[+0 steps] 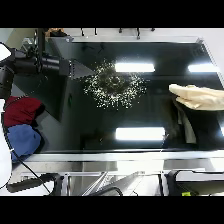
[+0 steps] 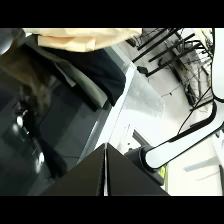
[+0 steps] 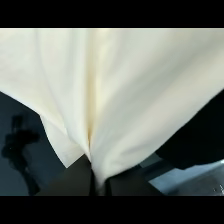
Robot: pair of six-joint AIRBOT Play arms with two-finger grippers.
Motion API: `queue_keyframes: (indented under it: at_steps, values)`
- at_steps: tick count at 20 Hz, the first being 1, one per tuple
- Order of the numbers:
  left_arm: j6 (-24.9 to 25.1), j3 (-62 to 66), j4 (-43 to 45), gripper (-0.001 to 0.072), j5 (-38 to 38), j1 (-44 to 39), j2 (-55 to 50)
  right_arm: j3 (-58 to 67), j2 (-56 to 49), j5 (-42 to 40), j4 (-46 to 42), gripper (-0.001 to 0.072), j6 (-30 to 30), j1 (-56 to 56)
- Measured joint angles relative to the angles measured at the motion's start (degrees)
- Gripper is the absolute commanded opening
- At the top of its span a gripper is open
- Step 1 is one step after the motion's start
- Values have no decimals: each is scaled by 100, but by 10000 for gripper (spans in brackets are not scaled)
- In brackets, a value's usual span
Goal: Fold the shirts.
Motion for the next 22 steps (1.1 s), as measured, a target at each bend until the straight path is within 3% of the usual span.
queue_keyframes:
  at_steps: [8,9,10,11,16,22]
  values:
    - [83,0,0,18,-262,0,0,-2754,887,-184,-970,34,678,-2]
    - [98,0,0,18,-284,0,0,-3049,951,-269,-1054,128,748,-2]
    - [96,0,0,18,-295,0,0,-3294,990,-319,-1147,453,822,-2]
    - [98,0,0,18,-299,-2,0,-3517,1021,-341,-1259,708,892,-4]
    - [142,-4,2,18,-319,0,0,-4092,1082,-568,-1552,697,1043,-4]
    - [144,-4,4,18,-264,-2,0,-3823,1239,-785,-1272,697,960,-4]
